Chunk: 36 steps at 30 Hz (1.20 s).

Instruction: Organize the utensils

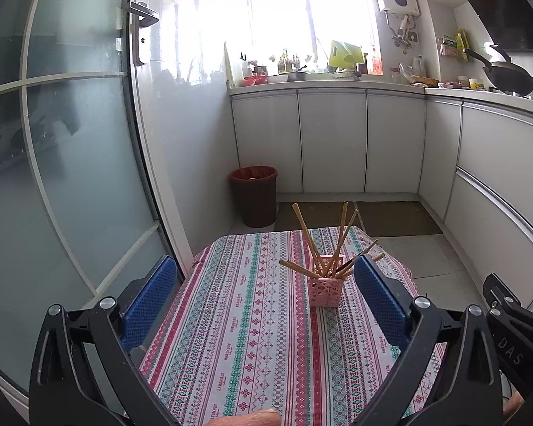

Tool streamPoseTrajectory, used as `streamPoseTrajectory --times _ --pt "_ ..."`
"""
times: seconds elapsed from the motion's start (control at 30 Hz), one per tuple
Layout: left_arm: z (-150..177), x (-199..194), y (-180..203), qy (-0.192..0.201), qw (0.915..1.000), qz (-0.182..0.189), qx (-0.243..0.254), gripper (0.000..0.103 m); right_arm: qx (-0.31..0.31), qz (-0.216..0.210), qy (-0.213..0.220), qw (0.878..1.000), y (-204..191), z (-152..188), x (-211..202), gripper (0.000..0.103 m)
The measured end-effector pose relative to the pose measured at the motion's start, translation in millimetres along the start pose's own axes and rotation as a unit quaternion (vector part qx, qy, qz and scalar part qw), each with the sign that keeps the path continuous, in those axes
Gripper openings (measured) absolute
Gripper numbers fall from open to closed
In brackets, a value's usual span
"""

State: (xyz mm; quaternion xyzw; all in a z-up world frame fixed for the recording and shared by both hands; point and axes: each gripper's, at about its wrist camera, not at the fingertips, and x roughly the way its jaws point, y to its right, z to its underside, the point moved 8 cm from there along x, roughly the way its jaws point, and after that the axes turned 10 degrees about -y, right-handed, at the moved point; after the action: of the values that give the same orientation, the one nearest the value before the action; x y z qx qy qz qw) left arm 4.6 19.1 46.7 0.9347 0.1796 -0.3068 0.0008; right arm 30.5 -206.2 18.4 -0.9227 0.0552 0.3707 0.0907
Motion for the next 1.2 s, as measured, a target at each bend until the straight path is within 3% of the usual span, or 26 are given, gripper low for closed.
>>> streamPoseTrajectory --times 1.2 --pt "1.8 3.5 -2.4 -0.006 1.0 -0.006 0.0 0.096 -0.001 -0.004 -0.01 1.0 -5.1 2.3 3.0 0.096"
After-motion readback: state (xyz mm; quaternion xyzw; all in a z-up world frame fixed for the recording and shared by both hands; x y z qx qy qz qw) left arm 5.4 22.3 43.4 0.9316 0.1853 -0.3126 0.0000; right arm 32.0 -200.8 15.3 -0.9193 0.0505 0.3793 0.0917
